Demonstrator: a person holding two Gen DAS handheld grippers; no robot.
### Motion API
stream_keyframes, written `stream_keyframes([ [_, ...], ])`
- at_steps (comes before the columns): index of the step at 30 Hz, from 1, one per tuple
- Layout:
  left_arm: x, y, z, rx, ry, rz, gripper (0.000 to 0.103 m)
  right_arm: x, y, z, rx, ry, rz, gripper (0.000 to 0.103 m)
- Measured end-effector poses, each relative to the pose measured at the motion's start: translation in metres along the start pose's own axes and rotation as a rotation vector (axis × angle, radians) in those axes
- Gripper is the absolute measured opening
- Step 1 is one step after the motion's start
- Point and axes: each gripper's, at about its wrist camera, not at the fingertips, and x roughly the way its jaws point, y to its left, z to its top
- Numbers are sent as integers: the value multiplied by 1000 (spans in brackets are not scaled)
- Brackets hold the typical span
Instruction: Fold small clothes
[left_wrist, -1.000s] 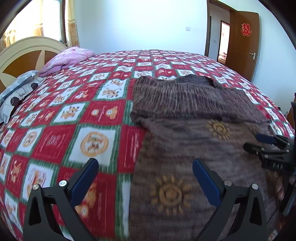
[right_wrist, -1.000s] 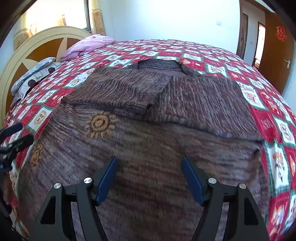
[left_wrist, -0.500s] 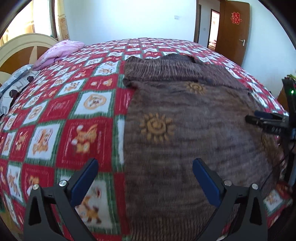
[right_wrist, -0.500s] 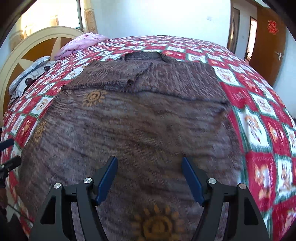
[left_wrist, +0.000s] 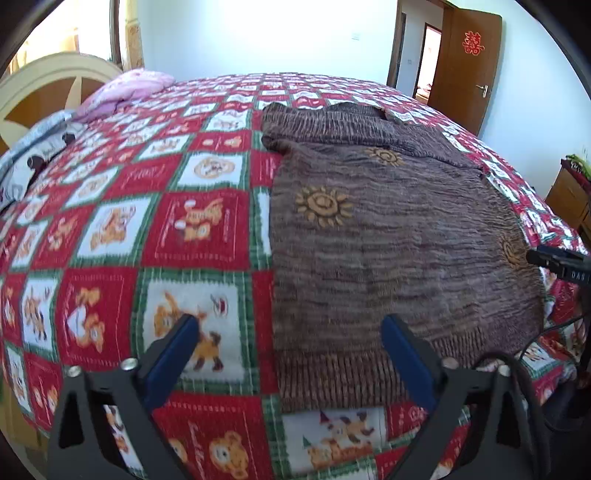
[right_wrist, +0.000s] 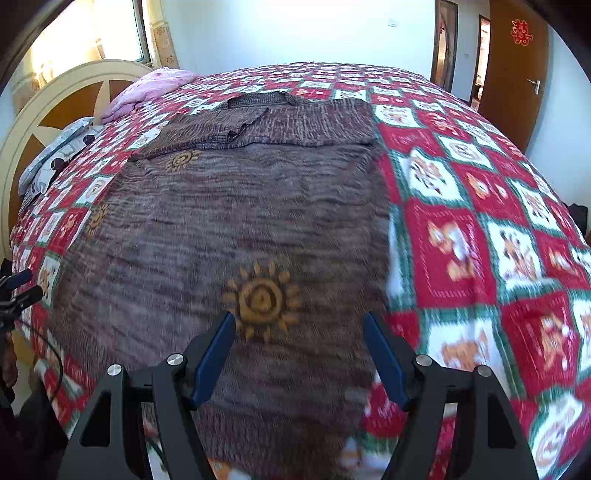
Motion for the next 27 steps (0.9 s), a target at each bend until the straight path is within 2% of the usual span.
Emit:
stream_keyframes([
  [2, 1, 2, -6, -24, 28, -37, 88, -4, -4, -12, 9, 15, 2, 72],
  [4, 2, 3, -14, -44, 59, -90, 76, -5, -8, -19, 15, 31, 6, 72],
  [5, 4, 2, -18, -50, 74, -110, 74, -5, -11, -25, 22, 35, 3, 72],
  [9, 16, -4, -29, -49, 123, -129, 59, -4, -22, -39, 70, 55, 10, 72],
  [15, 24, 1, -31, -100, 138, -137, 58, -5, -26, -43, 110, 83, 18, 72],
  [22, 17, 9, -33, -111, 151, -80, 55, -8, -30, -55, 155, 139, 30, 72],
  [25, 20, 8, -34, -102, 151, -81, 54, -8, -29, -61, 157, 147, 41, 72],
  [26, 20, 7, -35, -97, 147, -78, 53, -8, -28, -61, 158, 150, 41, 72],
  [27, 19, 5, -34, -88, 145, -91, 42, -8, -28, -62, 162, 152, 47, 72],
])
